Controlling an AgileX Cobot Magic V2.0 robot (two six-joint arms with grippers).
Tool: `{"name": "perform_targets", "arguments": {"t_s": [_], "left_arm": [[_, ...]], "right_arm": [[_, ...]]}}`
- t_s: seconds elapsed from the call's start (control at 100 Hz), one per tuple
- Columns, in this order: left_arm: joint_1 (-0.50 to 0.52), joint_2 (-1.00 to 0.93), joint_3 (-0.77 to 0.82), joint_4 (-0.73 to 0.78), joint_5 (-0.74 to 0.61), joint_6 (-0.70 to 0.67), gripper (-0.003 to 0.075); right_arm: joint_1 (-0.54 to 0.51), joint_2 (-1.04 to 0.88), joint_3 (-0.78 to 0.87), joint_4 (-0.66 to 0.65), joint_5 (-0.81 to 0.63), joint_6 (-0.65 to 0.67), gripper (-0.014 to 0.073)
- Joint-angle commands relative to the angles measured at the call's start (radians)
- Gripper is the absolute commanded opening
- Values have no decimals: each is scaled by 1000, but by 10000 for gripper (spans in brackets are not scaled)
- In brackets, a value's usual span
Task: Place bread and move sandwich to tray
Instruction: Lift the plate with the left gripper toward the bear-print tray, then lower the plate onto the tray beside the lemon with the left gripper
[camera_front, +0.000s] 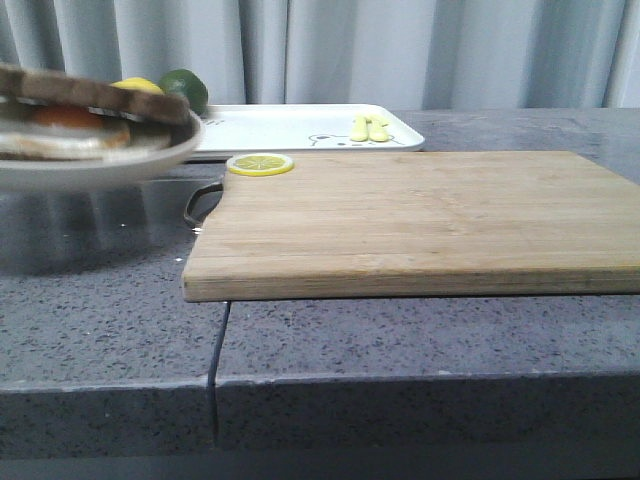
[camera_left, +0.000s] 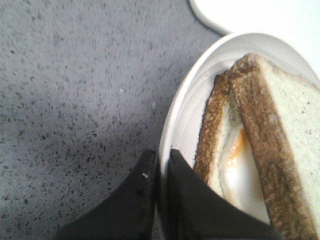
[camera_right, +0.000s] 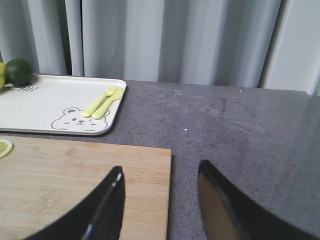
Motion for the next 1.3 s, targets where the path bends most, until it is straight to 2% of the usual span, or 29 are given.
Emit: {"name": "perform_targets", "arguments": {"t_s": [0.0,0.28,0.53,0.89,1.09,1.29], "left_arm": [[22,-55,-31,-75,-70,-7,-19],[33,-15,-111,-124,-79,-7,-19],[6,154,-261,-157,-49,32,-19],[-53,437,-557,-176,-25,55,-19],[-54,587,-751,-251,53,137,-19],[-54,730,-941,-288,135,139,-19]], "right_arm": [[-8,3,-25,-7,-77,-1,353],[-8,3,-25,-7,-77,-1,353],[-8,3,-25,-7,-77,-1,353],[-8,3,-25,-7,-77,-1,353],[-8,3,-25,-7,-77,-1,353],[-8,3,-25,-7,-77,-1,353]]}}
